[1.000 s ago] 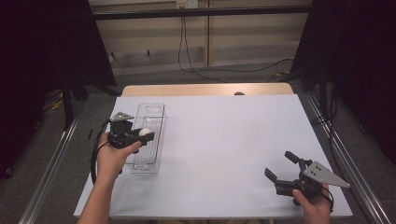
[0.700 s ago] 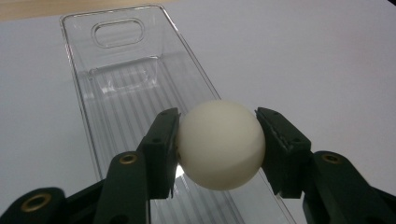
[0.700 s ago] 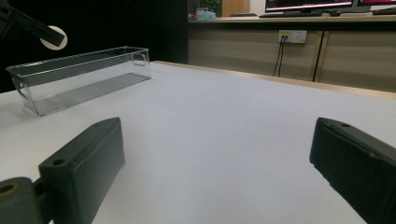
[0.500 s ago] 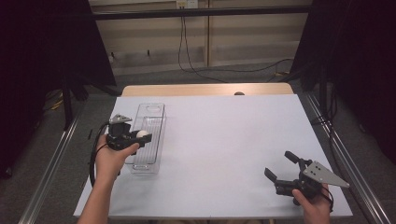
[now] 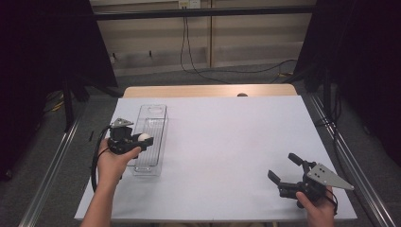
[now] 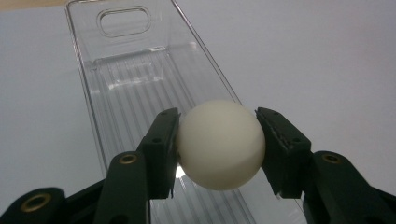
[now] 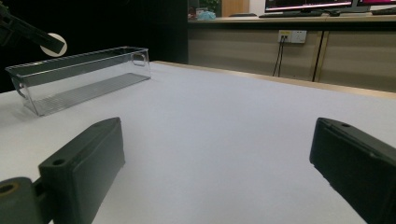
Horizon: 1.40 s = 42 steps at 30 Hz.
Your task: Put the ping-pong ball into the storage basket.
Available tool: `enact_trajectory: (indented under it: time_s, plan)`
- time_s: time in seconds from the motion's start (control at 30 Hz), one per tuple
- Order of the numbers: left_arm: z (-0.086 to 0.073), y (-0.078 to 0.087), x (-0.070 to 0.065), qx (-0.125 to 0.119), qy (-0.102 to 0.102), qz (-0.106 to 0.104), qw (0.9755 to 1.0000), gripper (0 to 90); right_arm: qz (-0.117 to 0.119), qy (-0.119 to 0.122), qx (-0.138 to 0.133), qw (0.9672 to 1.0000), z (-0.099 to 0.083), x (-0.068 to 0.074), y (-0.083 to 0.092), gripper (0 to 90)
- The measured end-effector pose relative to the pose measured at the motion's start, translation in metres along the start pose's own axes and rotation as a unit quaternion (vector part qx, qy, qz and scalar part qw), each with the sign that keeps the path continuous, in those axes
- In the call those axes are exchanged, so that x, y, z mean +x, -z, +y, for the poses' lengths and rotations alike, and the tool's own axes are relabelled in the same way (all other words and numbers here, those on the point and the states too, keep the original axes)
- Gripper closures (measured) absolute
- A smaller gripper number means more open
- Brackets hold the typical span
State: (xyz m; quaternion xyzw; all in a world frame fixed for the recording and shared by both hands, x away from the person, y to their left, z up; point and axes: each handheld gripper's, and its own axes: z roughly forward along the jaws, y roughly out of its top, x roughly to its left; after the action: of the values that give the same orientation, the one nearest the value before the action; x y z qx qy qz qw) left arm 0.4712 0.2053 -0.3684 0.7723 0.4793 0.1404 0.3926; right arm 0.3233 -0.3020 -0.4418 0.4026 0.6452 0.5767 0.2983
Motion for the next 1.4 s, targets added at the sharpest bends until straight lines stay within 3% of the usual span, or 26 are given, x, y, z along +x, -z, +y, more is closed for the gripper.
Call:
enact_trajectory:
  time_s: [0.73, 1.0, 1.4]
  plan:
    - [-0.005, -0.004, -0.001, 0.008, -0.01, 0.007, 0.9999, 51.2, 0.002, 0.004, 0.002, 1.0, 0.0, 0.0, 0.0, 2.8]
    - [-0.009, -0.007, 0.0, 0.003, -0.001, 0.007, 1.0, 51.1, 0.004, 0.004, 0.001, 1.0, 0.0, 0.0, 0.0, 2.8]
    - [-0.013, -0.009, 0.002, 0.011, -0.005, 0.01, 0.9999, 51.1, 0.004, 0.004, 0.003, 1.0, 0.0, 0.0, 0.0, 2.8]
